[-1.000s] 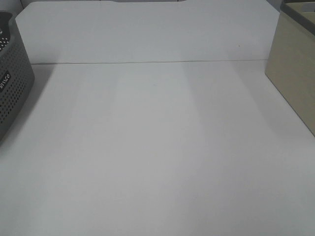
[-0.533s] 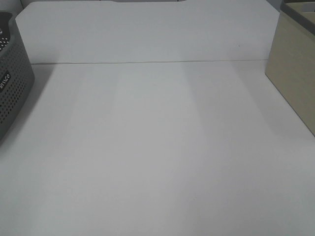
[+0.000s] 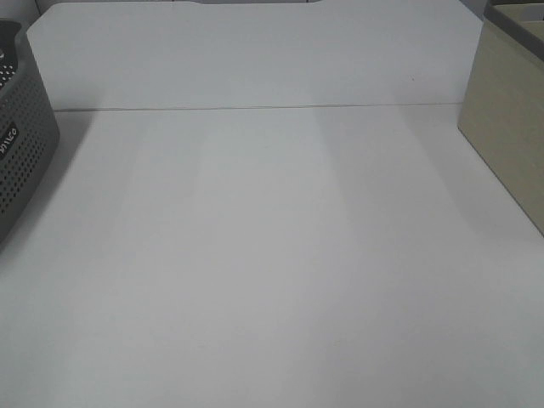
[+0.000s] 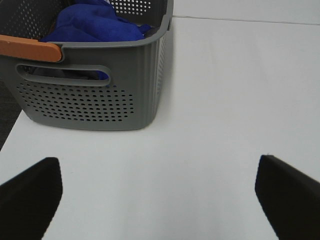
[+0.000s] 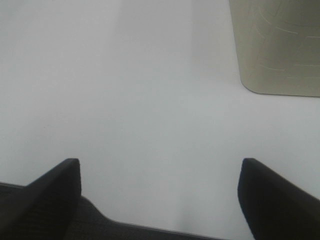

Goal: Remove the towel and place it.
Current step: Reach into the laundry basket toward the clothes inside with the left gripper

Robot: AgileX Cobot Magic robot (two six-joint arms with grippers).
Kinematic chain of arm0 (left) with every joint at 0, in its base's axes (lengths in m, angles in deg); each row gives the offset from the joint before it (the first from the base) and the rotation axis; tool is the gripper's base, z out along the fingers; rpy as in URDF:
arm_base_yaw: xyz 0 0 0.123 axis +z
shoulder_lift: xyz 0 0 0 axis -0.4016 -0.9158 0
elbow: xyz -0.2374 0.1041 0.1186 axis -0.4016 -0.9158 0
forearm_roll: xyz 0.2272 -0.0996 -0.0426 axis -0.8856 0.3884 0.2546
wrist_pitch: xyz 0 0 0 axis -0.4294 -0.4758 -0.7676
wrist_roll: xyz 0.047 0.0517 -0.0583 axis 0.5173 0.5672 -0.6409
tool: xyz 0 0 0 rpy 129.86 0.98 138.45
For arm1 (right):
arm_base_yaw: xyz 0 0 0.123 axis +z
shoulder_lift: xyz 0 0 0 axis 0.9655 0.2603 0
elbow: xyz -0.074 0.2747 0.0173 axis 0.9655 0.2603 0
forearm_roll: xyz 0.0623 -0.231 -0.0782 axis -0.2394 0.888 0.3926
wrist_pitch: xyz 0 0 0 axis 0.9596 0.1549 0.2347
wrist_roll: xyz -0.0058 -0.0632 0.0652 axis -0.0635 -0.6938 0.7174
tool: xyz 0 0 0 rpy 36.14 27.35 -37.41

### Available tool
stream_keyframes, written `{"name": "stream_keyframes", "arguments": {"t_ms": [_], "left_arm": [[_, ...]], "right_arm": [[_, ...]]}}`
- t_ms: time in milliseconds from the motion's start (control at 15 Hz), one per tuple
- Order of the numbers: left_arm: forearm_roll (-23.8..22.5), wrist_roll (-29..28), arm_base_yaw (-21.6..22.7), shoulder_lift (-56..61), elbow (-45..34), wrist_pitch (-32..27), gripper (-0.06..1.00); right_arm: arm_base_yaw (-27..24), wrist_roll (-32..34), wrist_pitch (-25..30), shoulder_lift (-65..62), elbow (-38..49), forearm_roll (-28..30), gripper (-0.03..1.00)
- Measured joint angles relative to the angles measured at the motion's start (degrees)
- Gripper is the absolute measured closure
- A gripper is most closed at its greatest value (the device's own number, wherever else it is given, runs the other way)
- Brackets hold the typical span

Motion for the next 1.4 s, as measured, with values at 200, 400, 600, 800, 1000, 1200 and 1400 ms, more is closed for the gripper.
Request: {"name": "stream_keyframes", "arguments": {"t_ms": [200, 400, 600, 800, 1000, 1200, 1400], "left_arm": [[0.00, 0.00, 0.00, 0.00, 0.00, 0.00, -0.04], [0.00, 0.00, 0.00, 0.00, 0.00, 0.00, -0.04], [0.00, 0.00, 0.00, 0.00, 0.00, 0.00, -0.04], [0.00, 0.00, 0.00, 0.00, 0.00, 0.00, -0.04], [0.00, 0.17, 0.00, 0.00, 0.00, 0.00, -0.04], [-0.29, 3.55, 0.00, 0.00, 0.00, 0.00, -0.04], [-0.34, 6.70, 0.00, 0.00, 0.00, 0.06, -0.04]], "right_arm": [[0.00, 0.00, 0.00, 0.00, 0.00, 0.00, 0.17], [0.00, 0.00, 0.00, 0.00, 0.00, 0.00, 0.17], [0.00, 0.00, 0.00, 0.00, 0.00, 0.00, 0.17], [0.00, 0.00, 0.00, 0.00, 0.00, 0.00, 0.17], [0.00, 0.00, 0.00, 0.00, 0.00, 0.00, 0.17], [0.00, 0.00, 0.00, 0.00, 0.00, 0.00, 0.17], [0.00, 0.00, 0.00, 0.00, 0.00, 0.00, 0.17]]}}
